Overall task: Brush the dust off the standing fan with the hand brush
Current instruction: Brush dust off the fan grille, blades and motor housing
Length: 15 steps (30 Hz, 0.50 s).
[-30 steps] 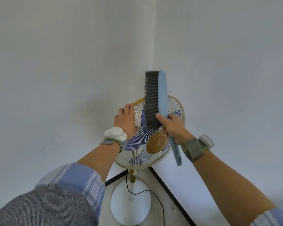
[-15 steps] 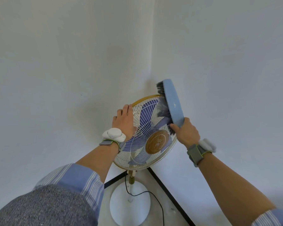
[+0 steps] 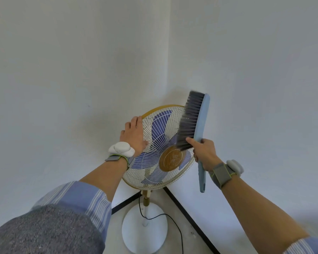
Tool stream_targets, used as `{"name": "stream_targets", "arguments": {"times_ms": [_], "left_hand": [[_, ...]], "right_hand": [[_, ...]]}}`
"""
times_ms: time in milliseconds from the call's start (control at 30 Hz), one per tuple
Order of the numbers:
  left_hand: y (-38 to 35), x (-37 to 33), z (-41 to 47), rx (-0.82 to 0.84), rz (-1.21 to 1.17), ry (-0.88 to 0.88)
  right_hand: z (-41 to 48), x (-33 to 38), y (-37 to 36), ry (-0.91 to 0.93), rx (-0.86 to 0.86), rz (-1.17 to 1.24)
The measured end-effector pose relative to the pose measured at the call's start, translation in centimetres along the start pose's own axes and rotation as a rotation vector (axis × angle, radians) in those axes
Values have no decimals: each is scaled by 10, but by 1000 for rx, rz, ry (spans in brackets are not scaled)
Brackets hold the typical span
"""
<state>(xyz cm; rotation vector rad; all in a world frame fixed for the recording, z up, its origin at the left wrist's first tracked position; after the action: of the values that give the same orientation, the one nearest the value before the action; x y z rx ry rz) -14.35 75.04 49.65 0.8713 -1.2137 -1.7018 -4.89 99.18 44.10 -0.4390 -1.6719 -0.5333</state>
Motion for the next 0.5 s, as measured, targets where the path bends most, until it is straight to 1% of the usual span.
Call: {"name": "stream_targets", "arguments": {"times_ms": [67,133,233,267,333,400,500], "left_hand": [[0,5,2,12,0,3],[0,7,3,11,-4,1],[0,9,3,9,-26,-10],[0,9,3,8,-32,-13],[1,11,0,11,-40,-19],[1,14,-2,13,-57,-22],[3,20,-7,4,-95,-16]], "right_hand": [[-3,8,-4,47,42,86],[-5,14,-8,89,78,107],[1,1,-10,39,103,29],[4,-7,-5,18,57,-26],[7,-26,11,-19,-112,-116],[7,-39,22,-61,-216,-67],[4,-43,17,-77,-181,84]]}}
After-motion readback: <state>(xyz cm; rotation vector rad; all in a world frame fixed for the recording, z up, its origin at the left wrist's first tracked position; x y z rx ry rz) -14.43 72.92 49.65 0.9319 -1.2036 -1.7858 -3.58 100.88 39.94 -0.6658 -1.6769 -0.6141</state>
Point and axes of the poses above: each hand's wrist, its own z-axis towards the middle knuckle, its own y-axis out of the back of the hand, x = y × z, the point moved 6 cm from there along z, towards the middle knuckle, and after that the axes turned 7 degrees about z, right-handed, at the moved point
